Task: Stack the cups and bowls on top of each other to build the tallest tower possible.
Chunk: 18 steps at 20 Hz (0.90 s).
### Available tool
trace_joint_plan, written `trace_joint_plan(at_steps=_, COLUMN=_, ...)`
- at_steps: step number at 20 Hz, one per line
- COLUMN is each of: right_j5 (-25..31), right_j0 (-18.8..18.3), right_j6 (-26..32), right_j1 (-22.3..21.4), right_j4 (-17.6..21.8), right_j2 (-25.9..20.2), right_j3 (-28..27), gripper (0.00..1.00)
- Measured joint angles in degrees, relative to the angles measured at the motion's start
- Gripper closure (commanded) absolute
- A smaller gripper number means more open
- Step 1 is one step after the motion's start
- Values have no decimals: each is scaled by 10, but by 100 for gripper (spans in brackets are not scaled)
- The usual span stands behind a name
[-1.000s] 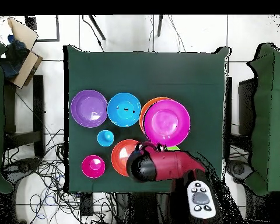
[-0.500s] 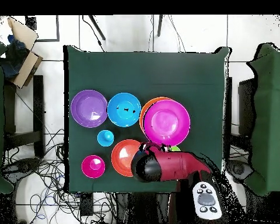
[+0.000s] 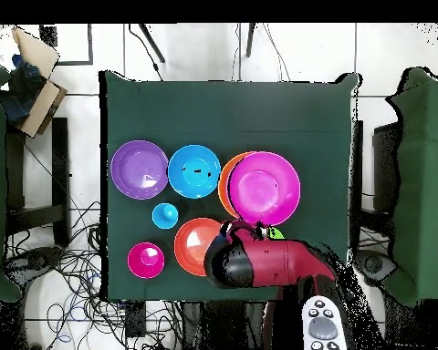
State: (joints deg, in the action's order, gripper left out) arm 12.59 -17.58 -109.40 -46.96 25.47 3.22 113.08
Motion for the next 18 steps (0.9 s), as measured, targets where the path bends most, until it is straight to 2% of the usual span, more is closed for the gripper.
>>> trace_joint_plan(at_steps=5, right_j5=0, right_j0=29, right_j6=0, right_j1=-4, right_j4=0, right_j2=16, right_j3=0, gripper=0)
trace_joint_plan(at_steps=6, right_j5=0, right_j0=51, right_j6=0, right_j1=-4, right_j4=0, right_j2=28, right_j3=0, gripper=0)
trace_joint_plan(at_steps=11, right_j5=0, right_j0=99, right_j6=-1, right_j1=-1, right_j4=-1, right_j2=52, right_j3=0, gripper=0)
trace_joint_plan(at_steps=13, right_j5=0, right_j0=132, right_j6=-4, right_j1=6, right_j4=-5, right_j2=67, right_j3=0, gripper=0)
trace_joint_plan(at_steps=18, right_j5=0, right_j0=178, right_j6=-15, right_j1=21, right_j4=-20, right_j2=90, right_j3=0, gripper=0)
